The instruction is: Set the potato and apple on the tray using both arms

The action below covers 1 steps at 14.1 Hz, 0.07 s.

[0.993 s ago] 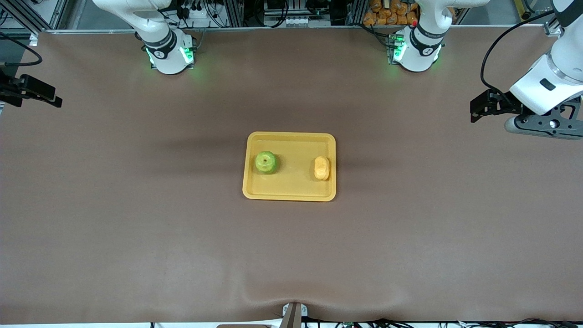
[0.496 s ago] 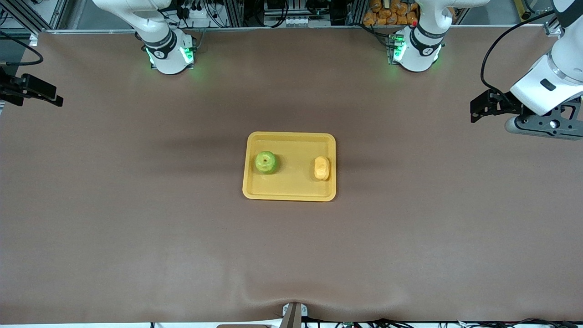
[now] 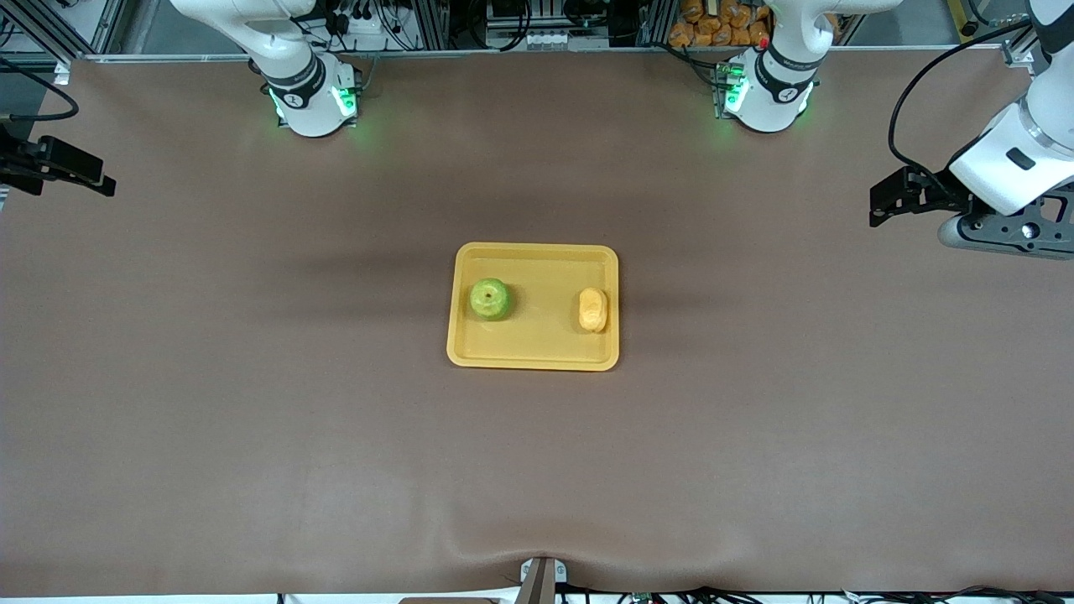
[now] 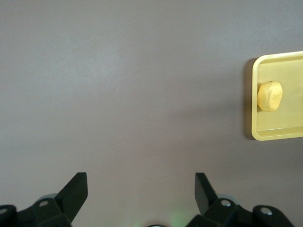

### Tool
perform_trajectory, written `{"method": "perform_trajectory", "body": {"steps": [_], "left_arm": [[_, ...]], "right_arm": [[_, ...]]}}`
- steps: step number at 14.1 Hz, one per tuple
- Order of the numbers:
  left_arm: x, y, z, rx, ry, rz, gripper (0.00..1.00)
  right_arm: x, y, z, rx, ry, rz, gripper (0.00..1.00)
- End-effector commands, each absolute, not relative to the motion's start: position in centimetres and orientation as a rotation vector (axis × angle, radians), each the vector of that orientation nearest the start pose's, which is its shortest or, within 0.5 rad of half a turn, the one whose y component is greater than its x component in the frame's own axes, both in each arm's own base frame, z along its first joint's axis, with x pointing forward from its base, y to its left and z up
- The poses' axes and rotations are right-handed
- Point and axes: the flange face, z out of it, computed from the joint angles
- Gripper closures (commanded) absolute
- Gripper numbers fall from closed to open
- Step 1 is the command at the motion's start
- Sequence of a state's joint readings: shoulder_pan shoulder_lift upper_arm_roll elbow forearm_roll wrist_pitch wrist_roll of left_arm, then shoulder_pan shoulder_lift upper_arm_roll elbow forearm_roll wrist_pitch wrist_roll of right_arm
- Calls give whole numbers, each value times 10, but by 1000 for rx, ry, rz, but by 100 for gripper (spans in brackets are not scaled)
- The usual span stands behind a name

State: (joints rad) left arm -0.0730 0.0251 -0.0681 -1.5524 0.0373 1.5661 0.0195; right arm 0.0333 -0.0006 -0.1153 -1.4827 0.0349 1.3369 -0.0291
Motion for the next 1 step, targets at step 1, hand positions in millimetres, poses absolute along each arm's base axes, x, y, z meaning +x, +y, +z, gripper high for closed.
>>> {"method": "perform_trajectory", "body": {"steps": [1], "left_arm": [[557,-71,620,-3118,259,18,0]], "right_arm": [[518,-46,648,-3064,75,215,0]]}}
